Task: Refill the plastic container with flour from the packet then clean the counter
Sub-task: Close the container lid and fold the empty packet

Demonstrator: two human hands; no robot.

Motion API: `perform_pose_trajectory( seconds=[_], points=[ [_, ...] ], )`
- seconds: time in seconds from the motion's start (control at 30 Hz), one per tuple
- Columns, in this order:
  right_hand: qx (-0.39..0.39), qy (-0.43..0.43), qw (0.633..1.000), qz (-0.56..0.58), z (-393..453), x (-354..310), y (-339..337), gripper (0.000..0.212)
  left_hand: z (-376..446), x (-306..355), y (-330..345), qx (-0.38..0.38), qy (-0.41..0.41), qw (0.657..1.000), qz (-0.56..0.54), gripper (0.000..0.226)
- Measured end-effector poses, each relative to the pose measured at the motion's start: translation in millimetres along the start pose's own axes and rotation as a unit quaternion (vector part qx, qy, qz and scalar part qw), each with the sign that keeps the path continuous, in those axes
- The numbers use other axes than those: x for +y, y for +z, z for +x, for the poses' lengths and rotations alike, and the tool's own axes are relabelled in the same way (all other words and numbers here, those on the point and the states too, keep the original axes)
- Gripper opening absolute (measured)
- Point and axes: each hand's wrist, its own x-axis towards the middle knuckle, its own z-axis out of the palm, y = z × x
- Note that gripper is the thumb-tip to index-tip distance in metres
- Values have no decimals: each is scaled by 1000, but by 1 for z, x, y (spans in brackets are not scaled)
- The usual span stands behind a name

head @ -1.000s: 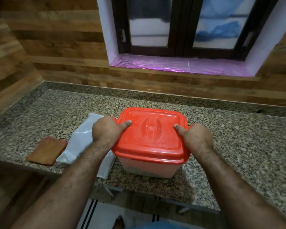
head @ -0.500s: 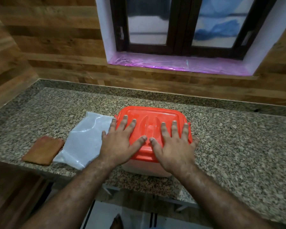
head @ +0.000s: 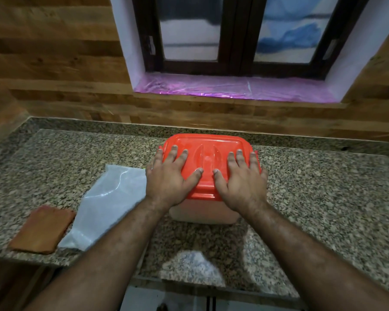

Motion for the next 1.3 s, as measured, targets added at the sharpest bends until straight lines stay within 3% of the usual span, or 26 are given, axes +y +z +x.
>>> perform_pose_trajectory(
  seconds=[0.3,0.6,0.7,0.83,0.9,1.0,1.07,1.17,1.3],
  points=[
    [6,24,1000,3,109,-9,4,85,121,-3,10,-45,10,999,7,95],
    [35,16,998,43,119,-3,8,94,130,-7,8,-52,9,999,-7,97],
    [97,-26,994,40,88,4,24,105,96,-30,14,12,-23,997,-69,96],
    [108,-168,980,6,34,2,70,91,22,-97,39,-15,-88,992,-94,92],
    [86,-195,976,41,12,-14,93,87,-13,-139,49,-25,-132,988,-77,89],
    [32,-164,977,131,-6,-50,124,73,-54,-193,53,-26,-217,972,-84,85],
    [-67,-115,975,179,-9,-76,141,64,-69,-224,48,-16,-257,961,-98,80],
    [-215,-23,944,251,-7,-116,160,54,-71,-262,35,-21,-293,947,-130,66],
    [-275,103,897,330,-5,-166,183,20,-49,-304,24,-67,-321,930,-165,73]
  ],
)
